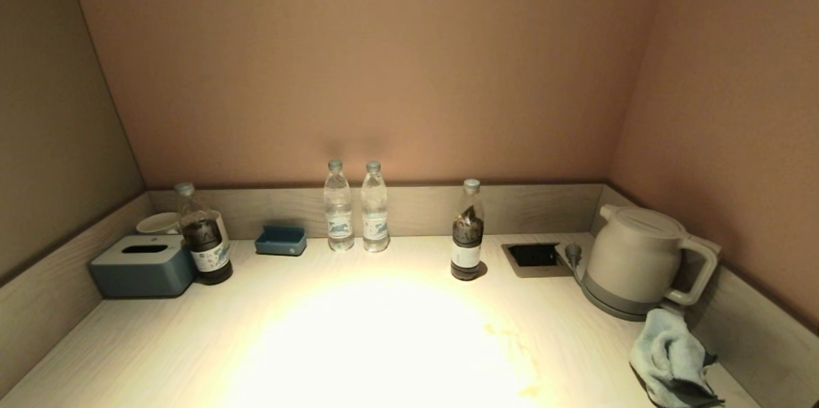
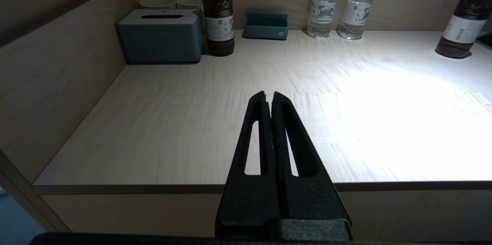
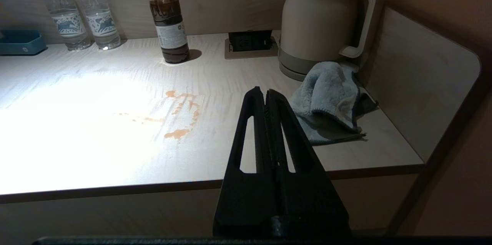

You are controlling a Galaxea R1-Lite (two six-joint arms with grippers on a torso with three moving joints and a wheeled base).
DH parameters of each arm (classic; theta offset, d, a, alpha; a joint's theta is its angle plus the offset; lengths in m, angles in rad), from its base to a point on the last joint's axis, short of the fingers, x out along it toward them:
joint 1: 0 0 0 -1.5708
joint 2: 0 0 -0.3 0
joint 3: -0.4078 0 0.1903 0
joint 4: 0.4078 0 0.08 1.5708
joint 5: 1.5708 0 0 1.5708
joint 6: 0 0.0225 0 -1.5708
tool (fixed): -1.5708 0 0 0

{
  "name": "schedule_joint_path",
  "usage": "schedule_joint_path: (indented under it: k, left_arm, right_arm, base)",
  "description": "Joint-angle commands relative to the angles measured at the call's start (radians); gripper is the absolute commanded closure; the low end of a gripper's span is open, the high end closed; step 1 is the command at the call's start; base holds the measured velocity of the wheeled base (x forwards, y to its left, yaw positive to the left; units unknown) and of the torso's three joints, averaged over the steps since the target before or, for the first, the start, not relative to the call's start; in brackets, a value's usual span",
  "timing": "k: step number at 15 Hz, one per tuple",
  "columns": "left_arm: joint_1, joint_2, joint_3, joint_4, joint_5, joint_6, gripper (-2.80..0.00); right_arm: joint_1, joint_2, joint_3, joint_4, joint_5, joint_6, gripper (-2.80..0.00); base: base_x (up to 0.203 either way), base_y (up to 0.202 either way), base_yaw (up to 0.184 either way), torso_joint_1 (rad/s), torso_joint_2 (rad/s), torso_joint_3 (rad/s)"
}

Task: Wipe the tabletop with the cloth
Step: Pick up the tablecloth

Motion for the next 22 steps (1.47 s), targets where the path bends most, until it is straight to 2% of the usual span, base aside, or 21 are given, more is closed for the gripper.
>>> schedule_joint_path:
  k: [1, 11, 12, 15, 19, 22]
  left_arm:
    - [0.0, 0.0, 0.0, -0.001, 0.0, 0.0, 0.0]
    - [0.0, 0.0, 0.0, -0.001, 0.0, 0.0, 0.0]
    - [0.0, 0.0, 0.0, -0.001, 0.0, 0.0, 0.0]
    - [0.0, 0.0, 0.0, -0.001, 0.0, 0.0, 0.0]
    - [0.0, 0.0, 0.0, 0.001, 0.0, 0.0, 0.0]
    - [0.0, 0.0, 0.0, -0.001, 0.0, 0.0, 0.0]
  right_arm:
    - [0.001, 0.001, 0.0, -0.001, 0.0, 0.0, 0.0]
    - [0.0, 0.001, -0.015, 0.001, -0.008, -0.028, 0.0]
    - [0.0, 0.002, -0.029, 0.005, -0.012, -0.031, 0.0]
    - [0.0, 0.025, -0.186, 0.076, -0.021, -0.043, 0.0]
    - [0.0, 0.201, -0.274, 0.121, -0.028, -0.043, 0.0]
    - [-0.008, 0.572, -0.313, 0.055, -0.058, -0.03, 0.0]
  base:
    - [0.0, 0.0, 0.0, 0.0, 0.0, 0.0]
    - [0.0, 0.0, 0.0, 0.0, 0.0, 0.0]
    - [0.0, 0.0, 0.0, 0.0, 0.0, 0.0]
    - [0.0, 0.0, 0.0, 0.0, 0.0, 0.0]
    - [0.0, 0.0, 0.0, 0.0, 0.0, 0.0]
    - [0.0, 0.0, 0.0, 0.0, 0.0, 0.0]
